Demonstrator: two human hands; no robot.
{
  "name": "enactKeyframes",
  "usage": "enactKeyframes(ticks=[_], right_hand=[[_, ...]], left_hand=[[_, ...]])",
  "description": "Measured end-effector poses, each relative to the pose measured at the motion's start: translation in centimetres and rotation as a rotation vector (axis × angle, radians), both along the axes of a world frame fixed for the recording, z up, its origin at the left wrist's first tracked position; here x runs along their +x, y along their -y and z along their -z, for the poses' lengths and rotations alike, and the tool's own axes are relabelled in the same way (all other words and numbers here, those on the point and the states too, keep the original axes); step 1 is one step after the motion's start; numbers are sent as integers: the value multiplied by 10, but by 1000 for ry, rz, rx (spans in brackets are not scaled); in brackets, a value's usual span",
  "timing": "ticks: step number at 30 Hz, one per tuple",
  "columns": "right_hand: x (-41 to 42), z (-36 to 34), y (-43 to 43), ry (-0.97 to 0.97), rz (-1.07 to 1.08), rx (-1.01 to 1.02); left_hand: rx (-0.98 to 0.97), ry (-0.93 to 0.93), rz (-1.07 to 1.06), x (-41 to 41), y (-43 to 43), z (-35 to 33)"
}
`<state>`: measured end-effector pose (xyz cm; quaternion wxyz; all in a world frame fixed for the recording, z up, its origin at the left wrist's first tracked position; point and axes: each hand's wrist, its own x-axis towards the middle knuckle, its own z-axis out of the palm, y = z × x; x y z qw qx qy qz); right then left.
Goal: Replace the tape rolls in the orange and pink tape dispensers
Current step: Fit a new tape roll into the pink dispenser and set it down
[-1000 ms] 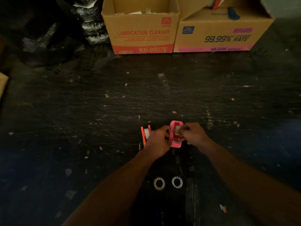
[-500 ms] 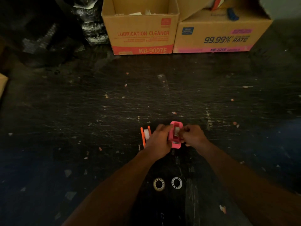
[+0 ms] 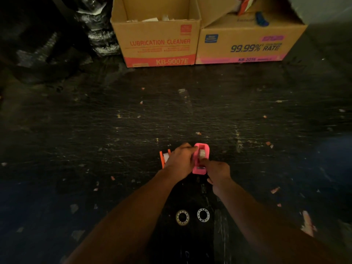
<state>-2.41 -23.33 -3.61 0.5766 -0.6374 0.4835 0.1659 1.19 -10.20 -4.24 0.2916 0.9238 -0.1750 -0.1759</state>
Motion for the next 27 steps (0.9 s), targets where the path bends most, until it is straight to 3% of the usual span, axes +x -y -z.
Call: enactKeyframes(ticks=[7, 15, 27], right_hand=[[8, -4, -5, -44, 44, -26], [-9, -4, -1, 67, -48, -33], [-49, -3, -1, 95, -61, 7]], left_hand=[[9, 49, 32, -2, -1, 5], [92, 84, 171, 3, -1, 5], [170, 104, 115, -1, 9, -2]])
